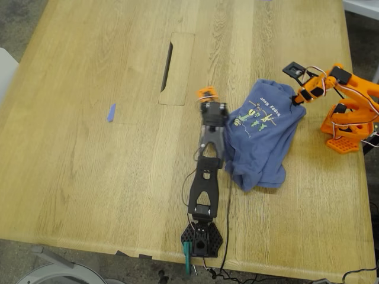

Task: Fold a T-shirt

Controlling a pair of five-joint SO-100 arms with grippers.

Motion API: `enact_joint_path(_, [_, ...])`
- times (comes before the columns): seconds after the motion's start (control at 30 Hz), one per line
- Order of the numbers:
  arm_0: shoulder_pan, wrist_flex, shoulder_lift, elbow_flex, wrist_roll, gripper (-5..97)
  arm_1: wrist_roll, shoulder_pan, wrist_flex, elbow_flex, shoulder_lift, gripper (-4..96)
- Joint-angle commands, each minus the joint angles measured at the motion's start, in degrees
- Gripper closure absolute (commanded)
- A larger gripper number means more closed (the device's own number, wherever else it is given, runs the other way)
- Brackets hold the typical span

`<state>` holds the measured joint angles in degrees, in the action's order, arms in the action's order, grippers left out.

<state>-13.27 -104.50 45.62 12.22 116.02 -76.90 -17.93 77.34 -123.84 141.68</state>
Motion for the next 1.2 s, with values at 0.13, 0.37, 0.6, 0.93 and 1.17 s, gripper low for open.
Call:
enact_joint_path(0.13, [-7.8,-1.1,19.9,13.0,1.8,92,1.3,6.7,-0.6,16.8,-13.8,91.4])
enact_joint_path(0.37, [-11.9,-0.5,12.2,6.5,2.1,92,0.4,12.8,-12.1,20.2,-26.5,91.4])
enact_joint_path(0.6, [-15.5,-0.2,-3.7,-11.0,2.4,92,0.5,15.5,-17.9,22.1,-33.9,91.4])
enact_joint_path(0.93, [-12.7,-0.2,-19.5,-29.8,2.2,92,1.7,17.1,-22.9,18.5,-36.3,91.4])
enact_joint_path(1.17, [-8.0,-0.2,-20.1,-31.2,1.8,92,2.6,16.9,-28.2,5.3,-30.9,91.4])
